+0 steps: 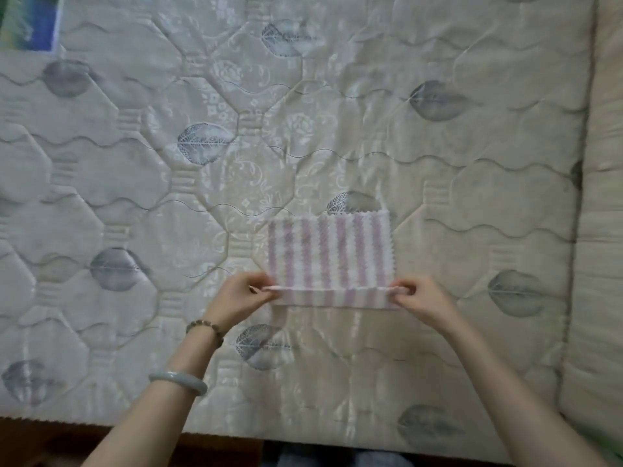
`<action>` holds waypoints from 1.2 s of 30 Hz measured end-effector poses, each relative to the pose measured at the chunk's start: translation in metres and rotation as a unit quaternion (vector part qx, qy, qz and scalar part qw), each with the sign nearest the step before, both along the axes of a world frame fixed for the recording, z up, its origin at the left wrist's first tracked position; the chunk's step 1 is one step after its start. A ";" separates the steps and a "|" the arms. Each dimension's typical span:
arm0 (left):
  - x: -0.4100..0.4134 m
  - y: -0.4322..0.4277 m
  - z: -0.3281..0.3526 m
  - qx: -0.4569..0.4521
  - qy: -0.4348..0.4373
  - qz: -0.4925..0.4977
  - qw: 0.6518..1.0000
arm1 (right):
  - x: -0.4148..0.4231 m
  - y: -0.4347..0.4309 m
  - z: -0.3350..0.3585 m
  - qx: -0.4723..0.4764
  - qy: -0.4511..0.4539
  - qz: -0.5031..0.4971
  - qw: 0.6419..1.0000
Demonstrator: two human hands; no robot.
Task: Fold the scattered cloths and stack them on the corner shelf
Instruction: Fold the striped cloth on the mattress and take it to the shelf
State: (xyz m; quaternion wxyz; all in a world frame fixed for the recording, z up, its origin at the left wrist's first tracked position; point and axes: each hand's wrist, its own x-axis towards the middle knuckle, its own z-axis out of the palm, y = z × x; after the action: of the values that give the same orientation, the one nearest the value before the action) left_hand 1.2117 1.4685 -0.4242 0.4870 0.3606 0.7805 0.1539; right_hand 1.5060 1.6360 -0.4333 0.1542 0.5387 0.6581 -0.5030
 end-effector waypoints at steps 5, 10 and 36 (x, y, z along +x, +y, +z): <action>-0.012 0.042 -0.003 0.076 0.011 0.144 0.987 | -0.029 0.042 -0.002 0.058 0.093 -0.224 0.968; -0.016 0.063 -0.025 0.077 0.034 0.239 0.967 | -0.056 0.064 -0.023 0.118 0.047 -0.222 0.967; 0.034 0.047 -0.093 0.142 0.371 -0.260 0.880 | -0.066 0.011 -0.092 0.456 0.016 0.307 0.835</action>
State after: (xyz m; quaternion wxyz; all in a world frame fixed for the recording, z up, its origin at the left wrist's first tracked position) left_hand 1.2454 1.5159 -0.5169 0.1276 0.6465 0.7520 -0.0144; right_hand 1.4399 1.6475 -0.5249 0.0266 0.3103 0.9467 -0.0817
